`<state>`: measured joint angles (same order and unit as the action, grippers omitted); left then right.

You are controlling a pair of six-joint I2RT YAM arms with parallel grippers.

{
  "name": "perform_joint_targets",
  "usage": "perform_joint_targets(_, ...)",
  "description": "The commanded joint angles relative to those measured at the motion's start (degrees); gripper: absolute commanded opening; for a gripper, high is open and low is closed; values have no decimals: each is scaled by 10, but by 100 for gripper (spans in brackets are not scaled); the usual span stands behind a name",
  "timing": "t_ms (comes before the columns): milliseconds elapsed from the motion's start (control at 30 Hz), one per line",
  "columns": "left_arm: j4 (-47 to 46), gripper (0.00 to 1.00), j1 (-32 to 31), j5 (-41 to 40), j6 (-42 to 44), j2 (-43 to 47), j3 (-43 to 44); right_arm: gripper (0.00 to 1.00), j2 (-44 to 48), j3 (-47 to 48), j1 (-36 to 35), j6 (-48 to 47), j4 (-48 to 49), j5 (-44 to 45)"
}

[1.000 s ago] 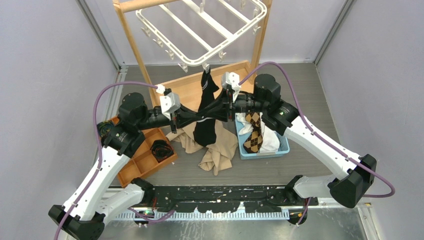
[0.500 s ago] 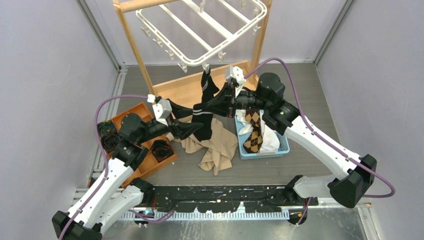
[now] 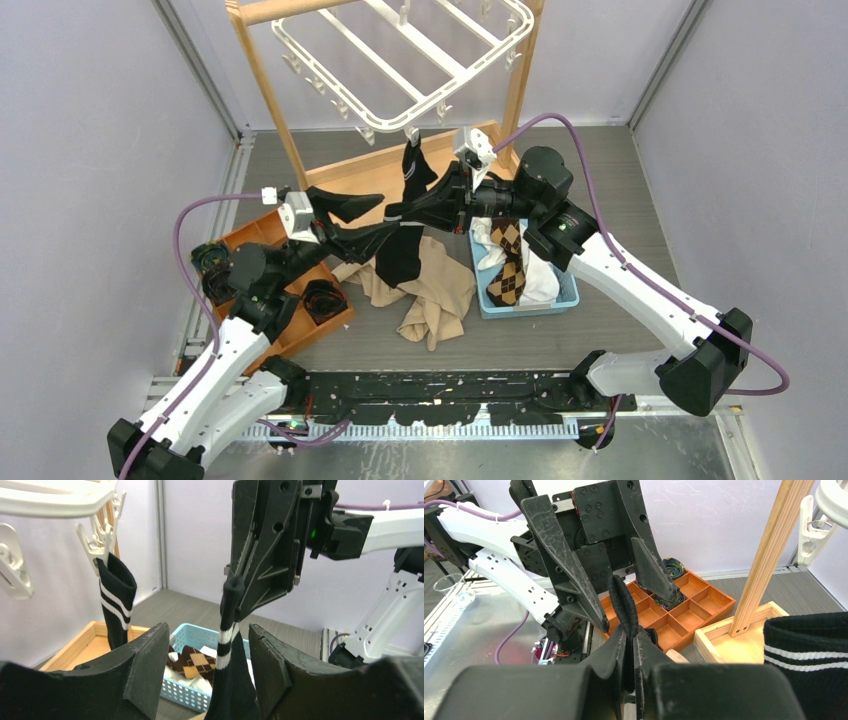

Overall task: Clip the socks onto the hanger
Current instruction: Pick up the sock from the bin.

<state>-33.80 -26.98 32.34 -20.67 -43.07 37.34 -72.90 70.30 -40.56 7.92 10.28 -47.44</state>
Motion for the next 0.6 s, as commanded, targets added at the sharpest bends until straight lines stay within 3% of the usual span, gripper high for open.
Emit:
perform_joint_targets(0, -69, 56, 2, -18, -20, -1, -1, 1, 11, 4, -3, 9, 35, 1)
perform_joint_targets(567, -119, 36, 2, 14, -59, -37, 2, 1, 7, 2, -3, 16, 42, 1)
